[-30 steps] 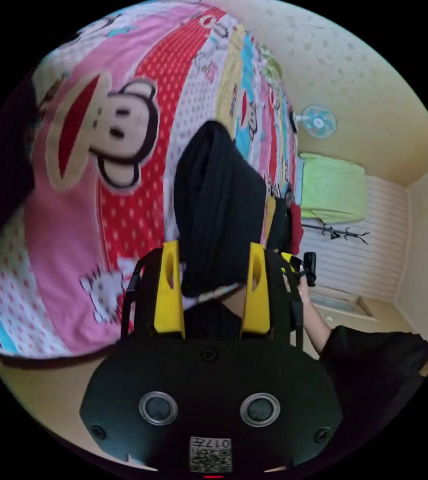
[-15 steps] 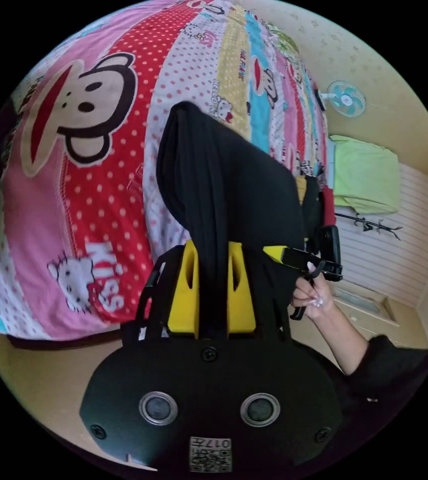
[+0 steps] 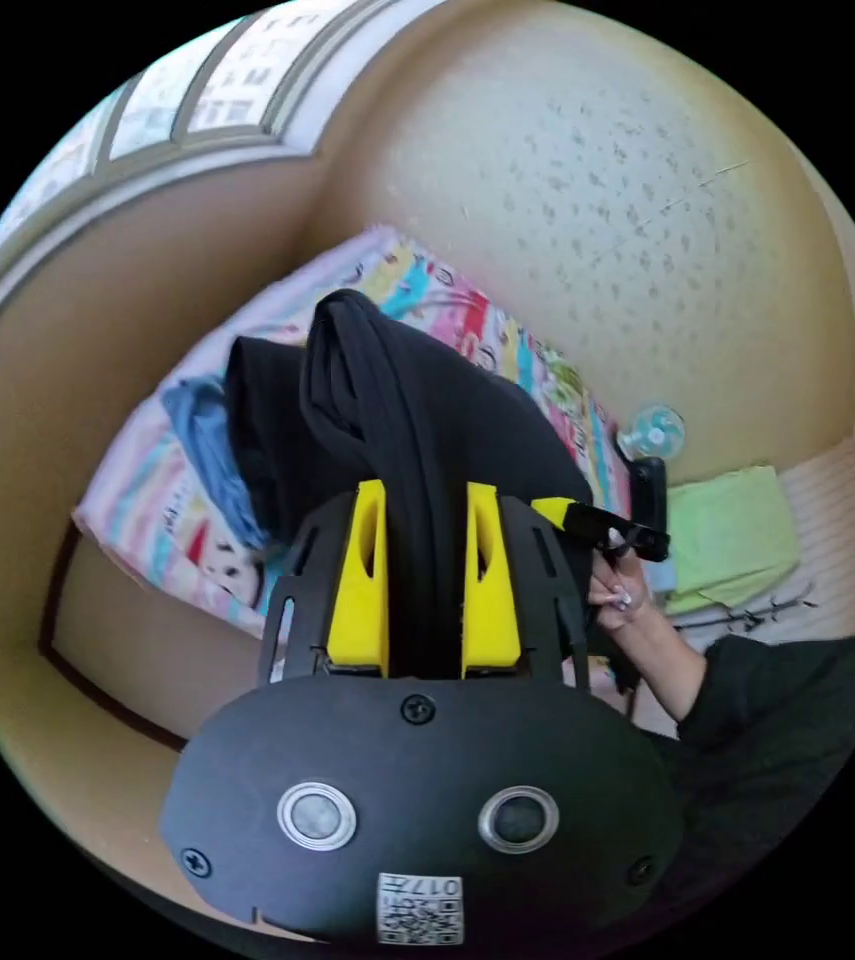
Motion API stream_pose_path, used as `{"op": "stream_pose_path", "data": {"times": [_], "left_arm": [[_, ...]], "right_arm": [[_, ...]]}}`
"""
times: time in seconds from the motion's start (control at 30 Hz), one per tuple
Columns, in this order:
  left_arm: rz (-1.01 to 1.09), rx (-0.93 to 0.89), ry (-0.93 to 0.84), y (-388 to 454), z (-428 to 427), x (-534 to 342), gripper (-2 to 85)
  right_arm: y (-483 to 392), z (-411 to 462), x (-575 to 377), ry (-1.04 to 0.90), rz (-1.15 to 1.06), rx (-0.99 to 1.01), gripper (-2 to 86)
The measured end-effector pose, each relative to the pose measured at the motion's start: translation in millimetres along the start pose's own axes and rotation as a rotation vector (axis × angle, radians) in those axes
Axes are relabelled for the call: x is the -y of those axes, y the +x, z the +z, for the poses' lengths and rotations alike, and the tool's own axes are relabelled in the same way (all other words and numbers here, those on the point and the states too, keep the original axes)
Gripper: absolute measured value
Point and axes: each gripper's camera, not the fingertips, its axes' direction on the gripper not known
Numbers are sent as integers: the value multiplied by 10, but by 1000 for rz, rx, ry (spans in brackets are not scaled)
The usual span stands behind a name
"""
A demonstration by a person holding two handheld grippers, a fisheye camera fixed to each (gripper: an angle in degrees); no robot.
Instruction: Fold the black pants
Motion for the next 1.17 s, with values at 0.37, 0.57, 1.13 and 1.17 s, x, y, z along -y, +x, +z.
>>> {"op": "stream_pose_path", "data": {"times": [0.37,0.57,1.13,1.17], "left_arm": [[-287,36,-153,-691,630,-539,75],[-69,-168,-548,89,1603,-327,44],[108,-601,-1304,2714,3449,-89,-7],[36,-633,-1242,2758,3415,-41,-8]], "right_arm": [[747,-377,-1492,-179,414,-396,79],[741,-1574,-3015,-78,797,-538,63],[87,-3210,-4665,394,1057,-537,98],[110,-3386,-4636,388,1037,-574,101]]}}
